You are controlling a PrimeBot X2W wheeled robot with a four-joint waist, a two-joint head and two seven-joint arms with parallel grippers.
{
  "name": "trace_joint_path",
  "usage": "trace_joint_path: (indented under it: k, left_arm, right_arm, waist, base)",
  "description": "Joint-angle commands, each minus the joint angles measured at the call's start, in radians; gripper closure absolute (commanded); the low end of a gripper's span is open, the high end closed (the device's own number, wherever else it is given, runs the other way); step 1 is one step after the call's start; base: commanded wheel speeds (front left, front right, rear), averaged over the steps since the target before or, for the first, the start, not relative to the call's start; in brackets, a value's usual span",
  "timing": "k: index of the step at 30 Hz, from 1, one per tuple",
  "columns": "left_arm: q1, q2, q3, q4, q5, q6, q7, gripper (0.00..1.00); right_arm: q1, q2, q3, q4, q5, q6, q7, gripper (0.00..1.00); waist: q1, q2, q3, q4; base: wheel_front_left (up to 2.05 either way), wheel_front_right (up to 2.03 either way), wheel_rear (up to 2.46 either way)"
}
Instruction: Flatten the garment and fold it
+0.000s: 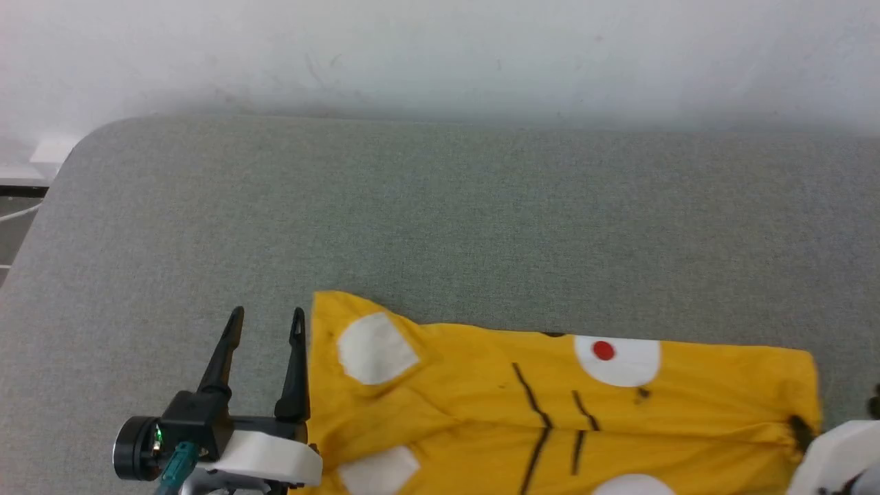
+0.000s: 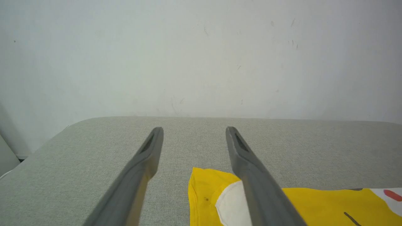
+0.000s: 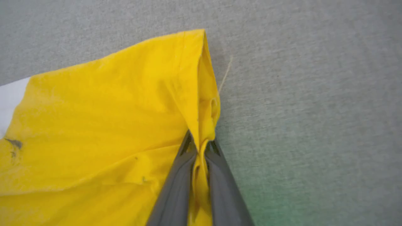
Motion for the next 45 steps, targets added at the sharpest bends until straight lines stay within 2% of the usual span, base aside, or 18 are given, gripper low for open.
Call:
trace_joint_path:
  k: [1,7,11,16,20,25,31,37,45]
  left_arm:
    - [0.004,-0.01,0.009,0.003,0.012,-0.01,-0.005,0.0]
    - [-0.001,-0.027,0.014,0.024,0.039,-0.044,-0.005,0.0]
    - [0.0,-0.044,0.028,0.03,0.045,-0.058,-0.005,0.0]
    - [0.007,-0.057,0.038,0.042,0.056,-0.076,-0.005,0.0]
    - [0.013,-0.07,0.045,0.045,0.062,-0.087,-0.005,0.0]
    - [0.02,-0.084,0.047,0.052,0.069,-0.099,-0.005,0.0]
    - [0.023,-0.098,0.048,0.061,0.075,-0.107,-0.005,0.0]
    - [0.028,-0.106,0.046,0.067,0.083,-0.111,-0.005,0.0]
    - [0.021,-0.112,0.041,0.07,0.093,-0.12,-0.005,0.0]
  right_arm:
    - [-0.007,-0.03,-0.028,0.007,-0.025,-0.007,-0.007,1.0]
    - [-0.02,-0.113,-0.143,-0.013,-0.149,-0.007,-0.018,1.0]
    - [-0.016,-0.098,-0.177,-0.051,-0.138,-0.007,-0.006,1.0]
    - [0.033,-0.056,-0.141,-0.144,-0.089,-0.007,0.031,1.0]
    - [0.1,-0.029,-0.071,-0.245,-0.037,-0.007,0.081,1.0]
    - [0.181,-0.032,0.069,-0.367,0.002,-0.007,0.151,1.0]
    - [0.188,-0.018,0.235,-0.456,0.043,-0.007,0.202,1.0]
    - [0.11,0.02,0.39,-0.462,0.106,-0.007,0.22,1.0]
    - [0.001,0.052,0.494,-0.369,0.121,-0.007,0.199,1.0]
  waist:
    - [-0.0001,0.0,-0.006,-0.008]
    - [-0.0001,0.0,-0.011,-0.009]
    - [-0.0001,0.0,-0.017,-0.006]
    - [-0.0001,0.0,-0.037,0.002]
    - [-0.0001,0.0,-0.054,0.012]
    - [-0.0001,0.0,-0.072,0.037]
    - [-0.0001,0.0,-0.084,0.091]
    - [-0.0001,0.0,-0.089,0.16]
    - [-0.0001,0.0,-0.087,0.247]
  base:
    - [0.0,0.0,0.0]
    - [0.0,0.0,0.0]
    - [0.0,0.0,0.0]
    - [0.0,0.0,0.0]
    - [0.0,0.0,0.0]
    - [0.0,0.0,0.0]
    - [0.0,0.0,0.0]
    - [0.0,0.0,0.0]
    - [0.0,0.0,0.0]
